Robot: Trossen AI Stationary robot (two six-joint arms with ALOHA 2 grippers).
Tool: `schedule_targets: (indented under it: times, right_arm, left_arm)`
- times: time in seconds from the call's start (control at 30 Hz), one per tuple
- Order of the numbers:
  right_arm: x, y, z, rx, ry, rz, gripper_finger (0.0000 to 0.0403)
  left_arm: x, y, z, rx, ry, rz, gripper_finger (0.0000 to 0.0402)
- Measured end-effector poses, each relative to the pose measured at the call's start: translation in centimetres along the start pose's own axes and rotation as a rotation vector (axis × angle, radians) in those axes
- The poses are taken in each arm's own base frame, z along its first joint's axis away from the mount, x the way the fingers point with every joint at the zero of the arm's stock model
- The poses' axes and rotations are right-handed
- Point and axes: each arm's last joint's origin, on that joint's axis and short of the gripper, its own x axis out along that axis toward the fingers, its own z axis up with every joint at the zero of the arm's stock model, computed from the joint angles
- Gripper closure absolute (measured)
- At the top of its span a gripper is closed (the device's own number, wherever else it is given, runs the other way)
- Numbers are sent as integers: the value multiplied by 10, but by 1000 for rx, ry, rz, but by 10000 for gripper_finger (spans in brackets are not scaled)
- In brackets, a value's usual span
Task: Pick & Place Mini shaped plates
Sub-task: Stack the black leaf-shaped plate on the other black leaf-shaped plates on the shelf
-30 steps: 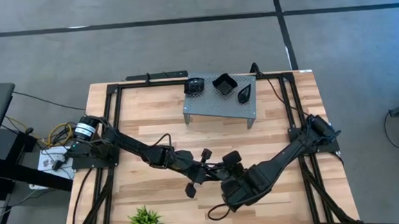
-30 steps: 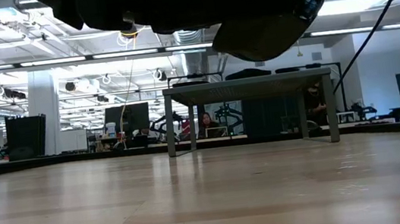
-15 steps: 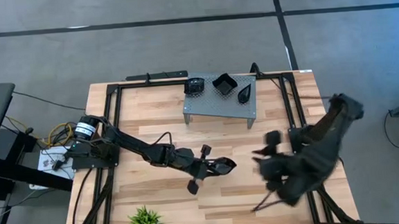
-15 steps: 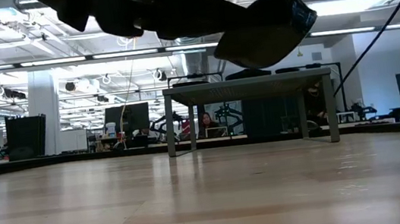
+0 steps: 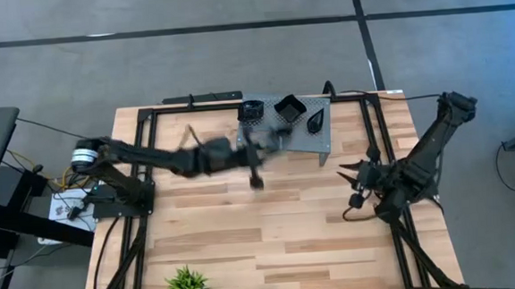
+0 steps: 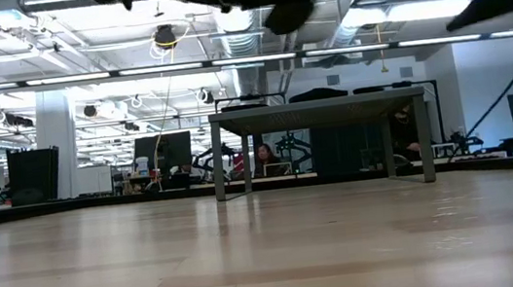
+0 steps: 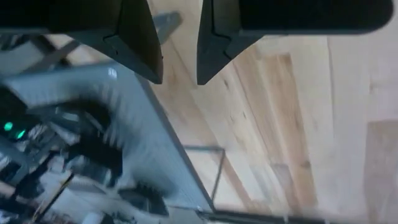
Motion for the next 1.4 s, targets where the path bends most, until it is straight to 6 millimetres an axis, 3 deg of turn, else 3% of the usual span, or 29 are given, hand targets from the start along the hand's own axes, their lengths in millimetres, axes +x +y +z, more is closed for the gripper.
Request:
schedule_targets:
  times: [0.1,0.2,0.33,0.47,0.6,0.77,1.07,1.4]
  right_arm:
    - [5,-9,-7,81,24,-4,310]
    - [5,-15,-4,187,34,21,310]
    - [4,-11,7,234,0,82,310]
    - [5,0,21,205,-30,207,310]
    - [8,13,32,93,-63,340,310]
    - [14,24,38,-37,-107,386,310]
    - [23,21,41,-97,-115,363,310]
    - [31,16,44,-162,-119,345,310]
  left_arm:
    - [-15,47,-2,-17,80,173,394]
    - [-28,85,-15,-59,190,263,395]
    - [-38,112,-39,-199,321,326,394]
    - [-32,114,-54,-240,377,328,395]
    - [-26,107,-55,-233,371,303,394]
    - [-21,103,-61,-227,398,305,395]
    - [-12,98,-70,4,443,248,395]
    - [-9,96,-75,108,455,178,395]
